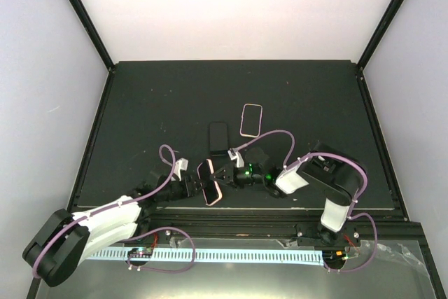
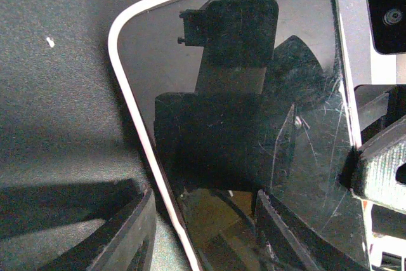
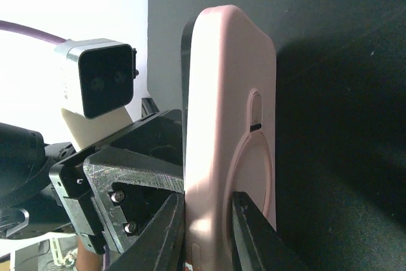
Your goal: Put the phone into the phone case
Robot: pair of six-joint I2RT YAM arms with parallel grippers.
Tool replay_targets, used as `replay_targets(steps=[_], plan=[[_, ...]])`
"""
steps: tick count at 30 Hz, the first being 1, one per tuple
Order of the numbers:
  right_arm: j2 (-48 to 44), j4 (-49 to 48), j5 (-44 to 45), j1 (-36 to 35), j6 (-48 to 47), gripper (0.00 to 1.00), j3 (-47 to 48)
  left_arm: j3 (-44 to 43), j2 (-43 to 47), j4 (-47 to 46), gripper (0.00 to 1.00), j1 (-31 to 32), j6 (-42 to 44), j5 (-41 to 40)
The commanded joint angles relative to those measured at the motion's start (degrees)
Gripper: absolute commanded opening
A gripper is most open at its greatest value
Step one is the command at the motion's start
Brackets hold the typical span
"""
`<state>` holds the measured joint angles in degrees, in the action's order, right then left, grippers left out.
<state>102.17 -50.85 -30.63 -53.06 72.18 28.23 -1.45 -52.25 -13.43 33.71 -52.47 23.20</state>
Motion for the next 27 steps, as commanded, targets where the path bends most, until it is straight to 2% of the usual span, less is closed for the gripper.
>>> replay_targets(steps=[1,4,9,12,14,19,24,27], plan=[[0.86,-3.35,-1.26,-0.34,-1.0,0.15,0.67,-0.84,-0.03,1.15,0.46,-0.41,0.96,-0.48],[1.03,-3.14,-1.6,-0.38,-0.83,0.24,0.93,-0.92,0.35,1.46,0.46,-0.37,0.88,-0.68],[0.46,0.31,-1.33,-0.38,-2.79,0.26,1.78,-1.18,0.48,1.9,0.46,-0.47,0.88,-0.79],[-0.22,4.08,-0.74,-0.38,-4.72,0.33,2.58,-1.27,0.56,2.16,0.47,-0.49,0.87,-0.79],[-0.98,6.5,-0.09,-0.37,-6.35,0.27,2.95,-1.4,0.65,2.59,0.47,-0.48,0.85,-0.87],[-3.27,13.07,2.37,-0.38,-10.34,0.02,4.04,-2.09,0.75,3.8,0.47,-0.43,1.14,-1.06],[-6.01,18.62,5.32,-0.37,-14.71,0.01,4.64,-3.21,1.28,5.68,0.47,-0.45,0.96,-0.41],[-8.45,19.55,6.49,-0.33,-16.68,0.01,4.24,-4.38,2.91,7.23,0.51,-0.42,0.47,0.95]])
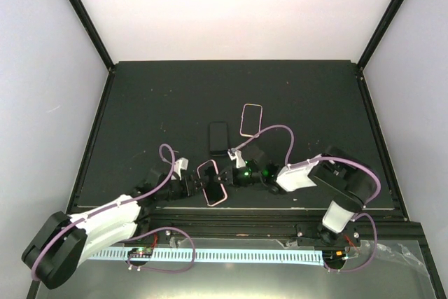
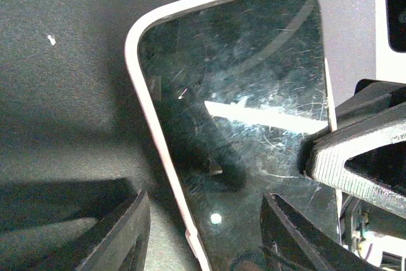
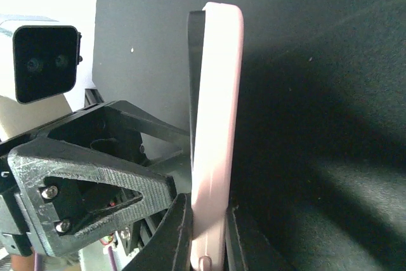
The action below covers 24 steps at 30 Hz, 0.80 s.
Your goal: Put the phone into the phone case
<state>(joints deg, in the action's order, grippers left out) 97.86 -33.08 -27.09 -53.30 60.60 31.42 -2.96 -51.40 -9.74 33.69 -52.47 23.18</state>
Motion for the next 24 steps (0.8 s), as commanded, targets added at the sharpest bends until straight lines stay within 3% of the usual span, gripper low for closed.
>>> replay_targets(steps=[1,8,12,21,24], plan=[[-5.27,1.93,3.41,-0.09,-5.53,0.01,0.85,-3.38,2.88,4.29,0.53,-0.55,0.28,1.47],[-14.91,-2.72,4.2,0.22,-6.03,0.01,-3.73,-6.69,12.09,8.75,0.69,-2.22,-2.47,5.83],[-20.86,-6.83,3.77,0.31,-5.21,0.01,-6.63,-6.51,17.99,7.81,0.73,-2.67,-5.99,7.73],[-29.21,-16.67,2.25,0.31,-2.19,0.01,-10.3,-4.86,24.31,-1.86,0.69,-2.91,-12.3,13.48],[-28.54,-22.1,0.91,0.31,0.01,0.01,-11.36,-3.96,24.1,-5.79,0.61,-2.91,-14.1,14.99]])
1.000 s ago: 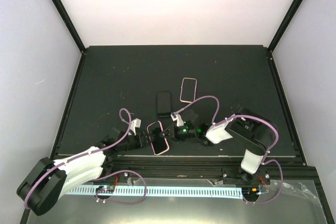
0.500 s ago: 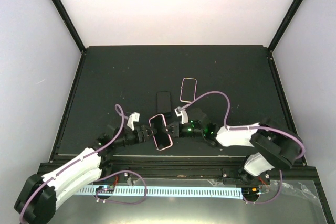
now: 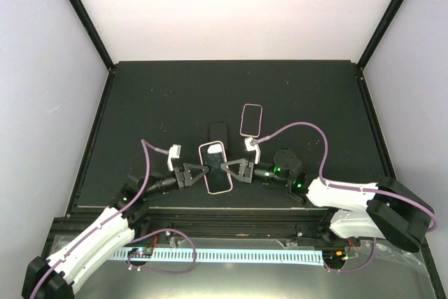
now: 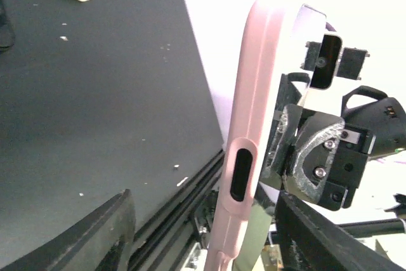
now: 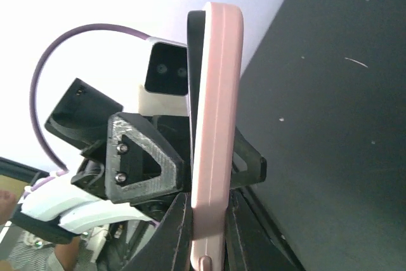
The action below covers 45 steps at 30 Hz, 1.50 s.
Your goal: Put the phone into the phone case
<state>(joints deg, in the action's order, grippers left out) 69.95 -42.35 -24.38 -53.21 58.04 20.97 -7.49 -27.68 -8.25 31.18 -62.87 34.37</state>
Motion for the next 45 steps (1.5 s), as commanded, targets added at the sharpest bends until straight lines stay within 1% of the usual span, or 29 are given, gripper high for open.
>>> replay_targets(steps=[1,3,5,7,8,9,11,13,15,17,19,21,26,27,29,31,33,34,39,41,42,43,44,45], plan=[[-0.18,-13.99,-2.09,0.24,3.15,0.01,-1.07,1.05,0.24,-9.47,0.58,-0.38,-4.5,4.25],[0.68,-14.4,-2.69,0.21,3.74,0.01,-0.86,1.85,-0.1,-12.26,0.47,-0.33,-5.54,4.84],[1.29,-15.59,-2.93,0.26,4.17,0.02,-1.16,2.12,-0.38,-12.91,0.33,-0.35,-5.17,5.0],[1.46,-15.7,-3.27,0.26,3.55,0.05,-1.15,2.48,-0.53,-13.95,0.23,-0.4,-4.97,5.45],[1.22,-15.09,-3.92,0.28,2.69,0.09,-0.89,2.82,-0.53,-14.95,0.19,-0.45,-5.03,5.77],[0.77,-12.9,-4.75,0.49,1.28,0.15,-0.17,2.97,-0.59,-15.93,0.16,-0.38,-5.22,6.35],[-0.77,-6.15,-6.09,0.88,-1.97,0.28,2.06,2.89,-0.51,-17.58,0.09,-0.4,-4.85,7.71],[-2.9,-1.0,-6.14,1.0,-4.57,0.39,3.57,2.15,-0.62,-17.51,0.02,-0.43,-3.1,9.6],[-4.82,2.9,-5.74,1.25,-6.27,0.47,4.95,1.26,-0.78,-17.07,0.02,-0.5,-1.43,11.45],[-6.18,7.34,-5.31,1.58,-7.9,0.51,6.86,0.68,-0.97,-17.27,0.02,-0.44,-0.23,13.31],[-6.5,10.01,-5.43,2.12,-8.95,0.52,8.53,-0.28,-1.14,-16.91,0.02,-0.48,1.07,14.99],[-6.09,10.04,-6.38,2.9,-8.17,0.52,9.41,-0.88,-1.28,-16.86,0.02,-0.44,2.01,16.7],[-3.92,6.47,-9.1,4.71,-4.76,0.51,10.29,-3.08,-1.73,-13.05,0.01,-0.42,6.57,20.35],[-3.61,5.84,-9.42,4.94,-4.35,0.49,10.39,-3.22,-1.93,-12.65,0.02,-0.43,7.02,20.71],[-2.98,3.97,-9.94,5.26,-3.26,0.39,10.25,-3.58,-2.31,-11.65,0.02,-0.42,7.77,21.12],[-2.32,2.11,-10.38,5.39,-2.16,0.22,10.14,-3.84,-2.71,-10.71,0.02,-0.45,8.29,21.06],[-1.93,0.97,-10.87,5.56,-1.57,0.07,10.1,-3.94,-2.82,-10.2,0.02,-0.46,8.48,20.48],[-1.81,0.61,-10.96,5.65,-1.47,0.02,9.95,-4.1,-2.82,-9.51,0.02,-0.46,8.84,20.14],[-2.59,1.97,-10.15,5.98,-1.76,0.01,9.24,-4.65,-2.21,-4.71,0.01,-0.42,10.64,17.62],[-3.11,3.86,-10.41,5.99,-2.55,0.02,9.57,-4.73,-1.68,-3.71,0.02,-0.5,10.55,16.02],[-3.33,5.03,-10.61,5.95,-2.98,0.09,9.8,-4.81,-1.34,-3.82,0.02,-0.48,10.11,15.42],[-3.59,6.37,-10.68,5.93,-3.33,0.22,9.99,-4.82,-1.06,-4.31,0.02,-0.43,9.35,14.91],[-4.0,8.01,-10.64,5.94,-3.71,0.33,10.0,-4.86,-0.65,-4.83,0.02,-0.48,8.45,14.15],[-4.24,9.43,-10.58,6.01,-4.05,0.41,9.86,-5.09,-0.18,-5.45,0.02,-0.44,7.64,13.43]])
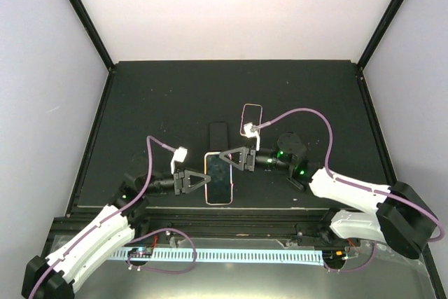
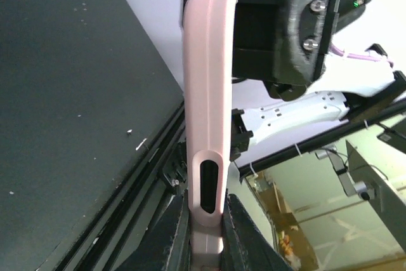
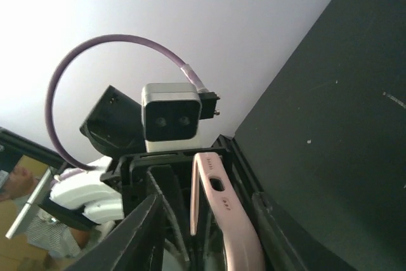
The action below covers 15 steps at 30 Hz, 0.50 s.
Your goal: Put the phone into the phone case
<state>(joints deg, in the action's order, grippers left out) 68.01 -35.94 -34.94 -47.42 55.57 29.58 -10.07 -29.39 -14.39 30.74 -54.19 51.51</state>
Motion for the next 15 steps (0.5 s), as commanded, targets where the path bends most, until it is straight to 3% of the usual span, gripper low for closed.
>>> replay_targets(steps=[1,3,6,15], plan=[[-2.48,4.03,-0.15,0.19,-1.72,0.47,0.88,-2.94,1.84,0.45,0.02,-0.05,-1.54,-4.56],[-2.34,4.41,-1.2,0.17,-1.3,0.6,-0.48,-4.54,2.3,0.8,0.02,-0.02,-1.93,-7.04],[-1.31,1.52,-4.11,0.16,0.85,0.69,-2.4,-6.83,2.34,1.06,0.02,-0.05,-1.67,-10.29],[1.69,-6.13,-6.63,-0.49,6.29,0.7,-7.11,-10.41,0.5,-0.05,0.02,-0.02,-0.94,-17.68]])
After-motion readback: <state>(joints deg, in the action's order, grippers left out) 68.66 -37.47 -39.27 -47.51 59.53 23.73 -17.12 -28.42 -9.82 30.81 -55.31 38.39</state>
